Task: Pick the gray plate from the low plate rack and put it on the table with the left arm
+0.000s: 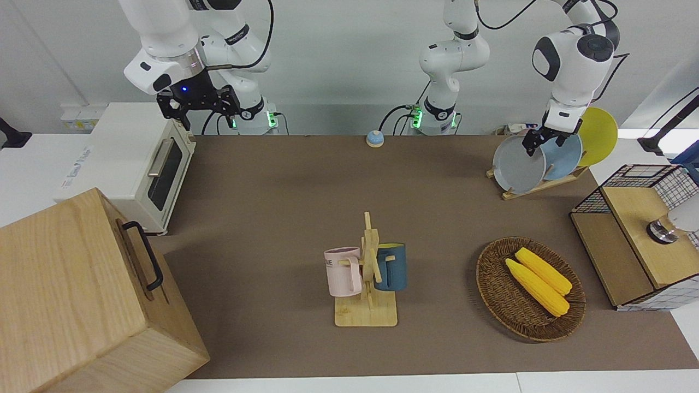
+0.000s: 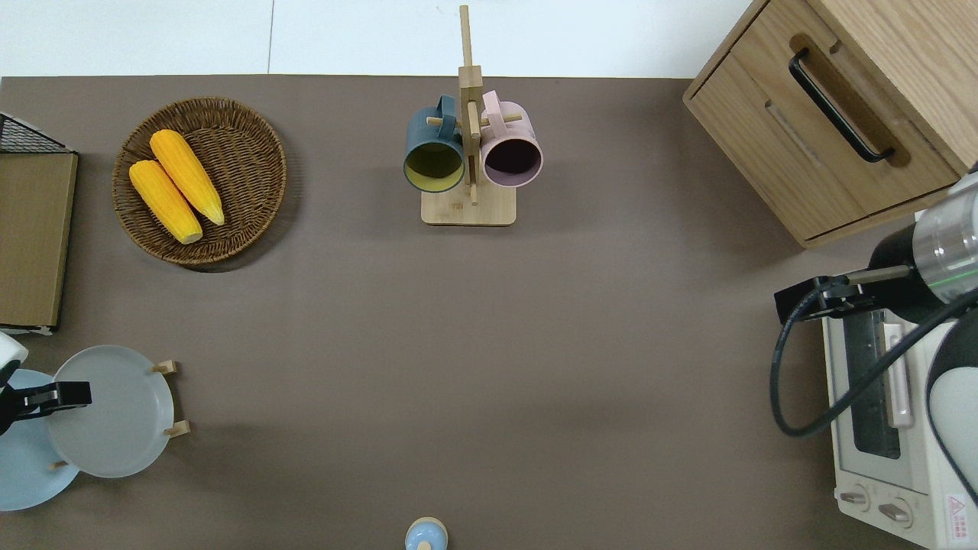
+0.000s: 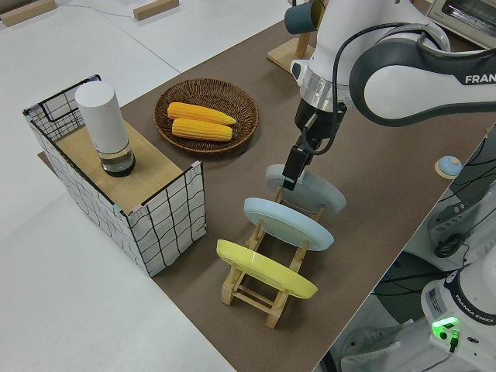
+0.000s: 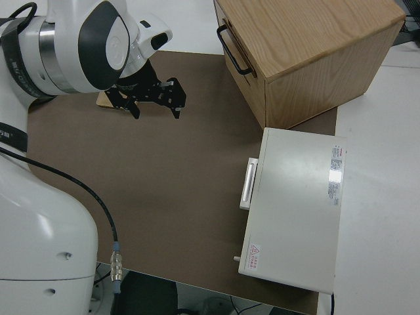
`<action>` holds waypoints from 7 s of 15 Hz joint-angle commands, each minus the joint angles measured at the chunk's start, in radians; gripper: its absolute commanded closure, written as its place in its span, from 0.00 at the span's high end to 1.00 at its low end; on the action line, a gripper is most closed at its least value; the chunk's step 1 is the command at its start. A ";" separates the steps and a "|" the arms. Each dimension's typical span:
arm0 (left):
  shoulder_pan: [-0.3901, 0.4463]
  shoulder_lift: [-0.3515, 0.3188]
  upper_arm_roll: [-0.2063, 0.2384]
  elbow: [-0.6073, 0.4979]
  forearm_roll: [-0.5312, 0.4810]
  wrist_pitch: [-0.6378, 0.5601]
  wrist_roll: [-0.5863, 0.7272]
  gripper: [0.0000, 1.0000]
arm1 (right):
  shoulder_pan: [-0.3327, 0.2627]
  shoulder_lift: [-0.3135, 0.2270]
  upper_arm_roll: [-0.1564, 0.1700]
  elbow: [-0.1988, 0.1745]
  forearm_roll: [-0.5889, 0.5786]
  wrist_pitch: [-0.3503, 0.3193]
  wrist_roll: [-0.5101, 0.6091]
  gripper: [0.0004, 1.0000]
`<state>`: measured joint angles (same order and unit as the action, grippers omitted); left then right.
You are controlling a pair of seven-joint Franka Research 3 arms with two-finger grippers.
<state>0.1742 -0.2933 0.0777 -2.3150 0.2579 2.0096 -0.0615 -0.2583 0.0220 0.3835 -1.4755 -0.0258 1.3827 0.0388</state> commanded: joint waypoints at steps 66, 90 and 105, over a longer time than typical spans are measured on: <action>-0.053 0.266 -0.055 -0.006 -0.841 -0.011 0.686 0.00 | -0.024 -0.002 0.022 0.007 -0.006 -0.011 0.012 0.98; -0.054 0.263 -0.049 0.100 -0.682 -0.022 0.550 0.75 | -0.024 -0.002 0.021 0.007 -0.006 -0.011 0.012 0.98; -0.068 0.241 -0.170 0.606 -0.273 -0.411 0.195 0.99 | -0.024 -0.002 0.020 0.006 -0.006 -0.011 0.012 0.98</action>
<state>0.1103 -0.0695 -0.0782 -1.8179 -0.0555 1.6791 0.1524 -0.2584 0.0220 0.3835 -1.4755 -0.0258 1.3827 0.0388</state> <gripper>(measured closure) 0.004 0.013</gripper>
